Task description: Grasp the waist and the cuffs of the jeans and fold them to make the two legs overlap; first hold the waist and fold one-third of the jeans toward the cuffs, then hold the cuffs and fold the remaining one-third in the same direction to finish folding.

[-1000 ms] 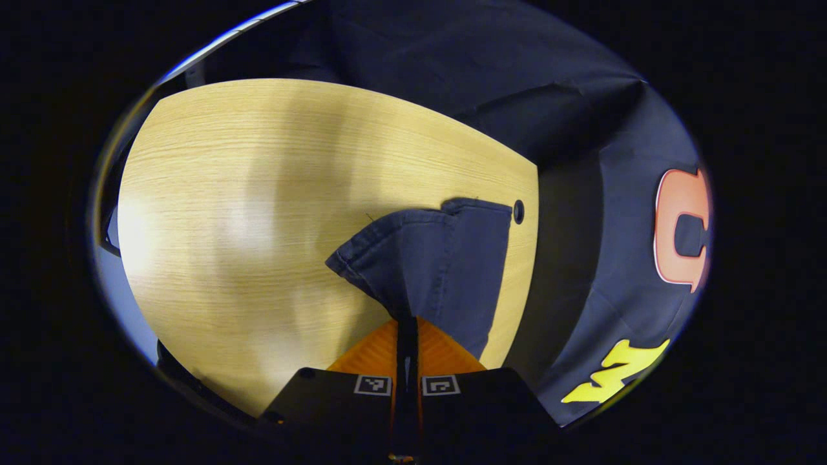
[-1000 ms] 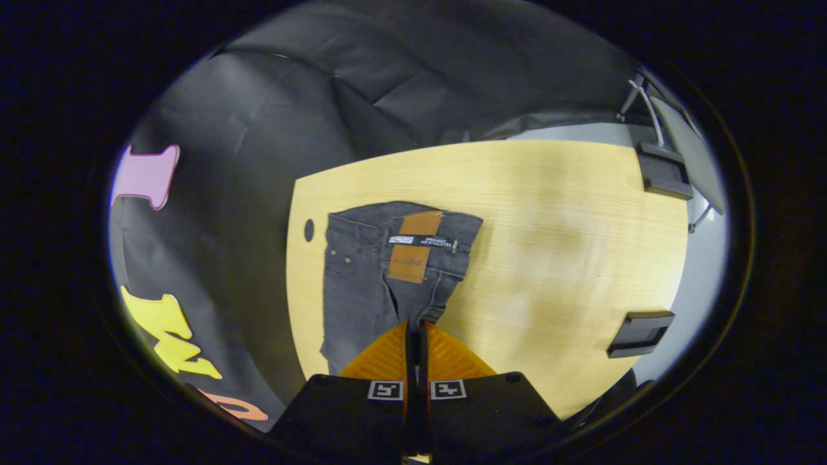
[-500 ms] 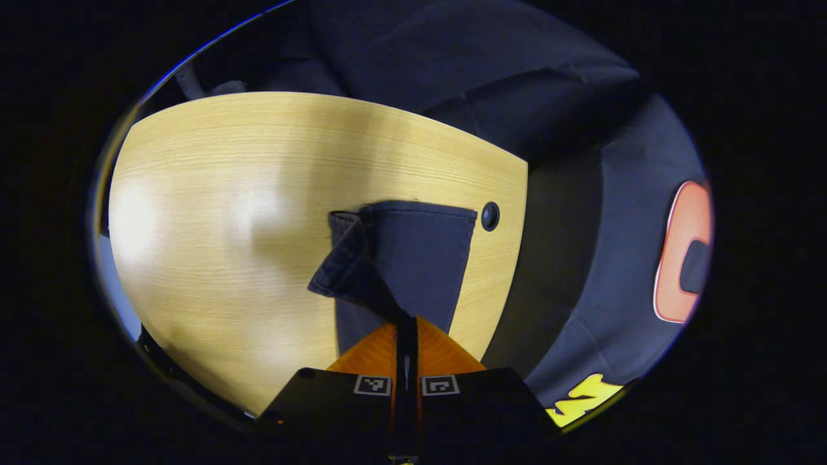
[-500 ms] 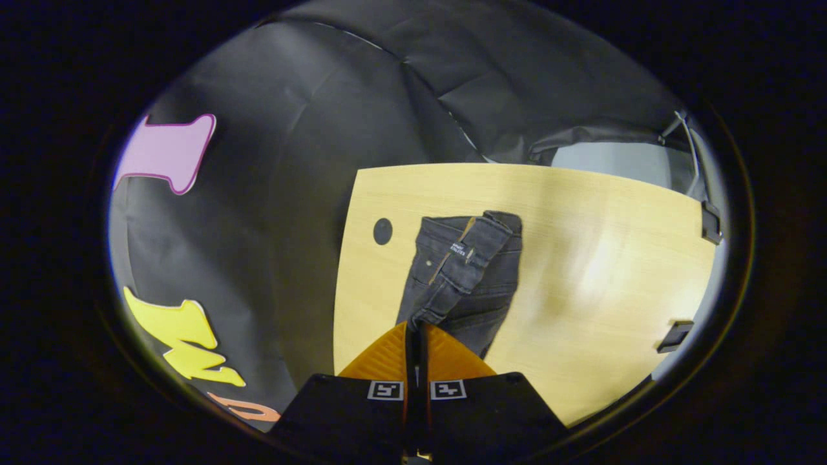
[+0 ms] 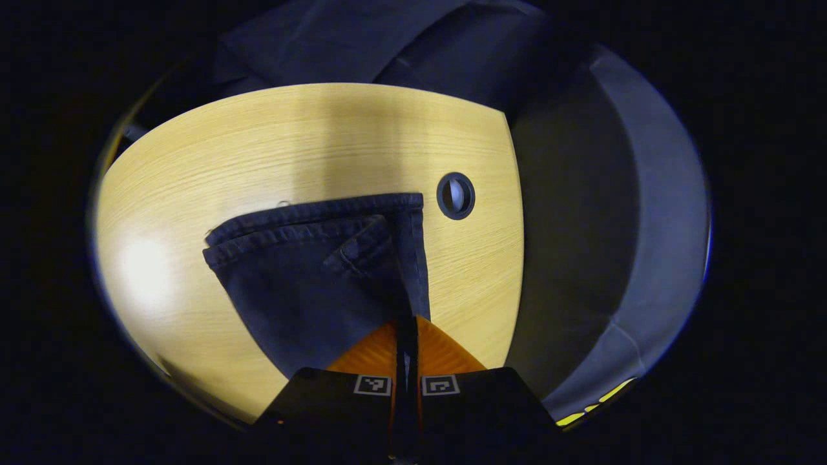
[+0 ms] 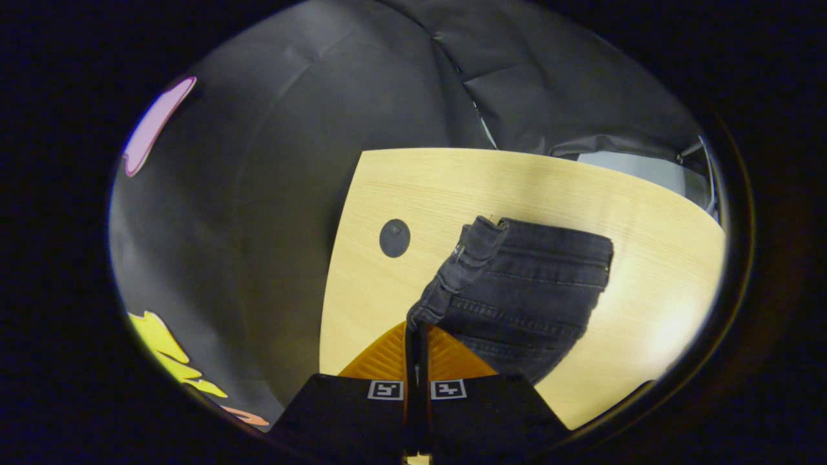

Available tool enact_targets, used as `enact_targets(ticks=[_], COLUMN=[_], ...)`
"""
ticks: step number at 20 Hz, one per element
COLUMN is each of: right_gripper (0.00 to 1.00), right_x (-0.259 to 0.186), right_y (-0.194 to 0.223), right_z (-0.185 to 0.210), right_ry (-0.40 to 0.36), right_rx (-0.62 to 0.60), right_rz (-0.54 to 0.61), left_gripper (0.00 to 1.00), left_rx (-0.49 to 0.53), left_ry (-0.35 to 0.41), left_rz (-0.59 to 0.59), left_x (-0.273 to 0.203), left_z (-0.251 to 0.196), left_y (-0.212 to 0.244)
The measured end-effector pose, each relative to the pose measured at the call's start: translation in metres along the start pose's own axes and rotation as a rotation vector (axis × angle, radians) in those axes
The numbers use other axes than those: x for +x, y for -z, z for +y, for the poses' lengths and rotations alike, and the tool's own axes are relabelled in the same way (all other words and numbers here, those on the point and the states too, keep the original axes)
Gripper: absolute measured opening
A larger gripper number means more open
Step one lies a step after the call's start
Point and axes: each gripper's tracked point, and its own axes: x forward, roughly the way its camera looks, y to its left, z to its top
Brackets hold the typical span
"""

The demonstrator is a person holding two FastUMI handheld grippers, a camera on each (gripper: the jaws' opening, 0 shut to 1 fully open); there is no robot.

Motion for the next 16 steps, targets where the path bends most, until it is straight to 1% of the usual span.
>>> enact_targets(ticks=[2, 5, 7, 9, 10, 12, 13, 15, 16], right_gripper=[0.01, 0.01, 0.01, 0.11, 0.21, 0.31, 0.38, 0.64, 0.77], right_x=[0.016, 0.034, 0.040, 0.042, 0.042, 0.038, 0.033, 0.020, 0.012], right_y=[0.001, -0.001, 0.000, -0.001, -0.002, -0.004, -0.007, -0.003, -0.005], right_z=[-0.004, -0.008, -0.007, -0.003, -0.001, -0.001, -0.003, -0.005, -0.006], right_ry=[0.018, 0.038, 0.029, -0.004, -0.015, -0.027, -0.025, -0.023, -0.019], right_rx=[-0.020, -0.030, -0.036, -0.012, 0.000, 0.000, -0.015, -0.062, -0.105], right_rz=[0.006, 0.006, 0.011, 0.003, -0.005, -0.021, -0.027, -0.044, -0.065], left_gripper=[0.03, 0.04, 0.07, 0.11, 0.27, 0.59, 0.72, 0.98, 0.99], left_rx=[0.021, 0.020, 0.031, 0.064, 0.080, 0.108, 0.122, 0.139, 0.144], left_ry=[-0.033, -0.062, -0.070, -0.048, -0.045, -0.054, -0.068, -0.095, -0.089], left_rz=[0.000, 0.000, -0.002, 0.001, 0.001, -0.013, -0.020, -0.047, -0.059], left_x=[0.012, 0.022, 0.019, 0.015, 0.012, 0.003, -0.002, -0.015, -0.026], left_z=[-0.002, -0.012, -0.027, -0.052, -0.064, -0.088, -0.099, -0.121, -0.138], left_y=[-0.004, -0.014, -0.021, -0.026, -0.029, -0.037, -0.041, -0.053, -0.058])
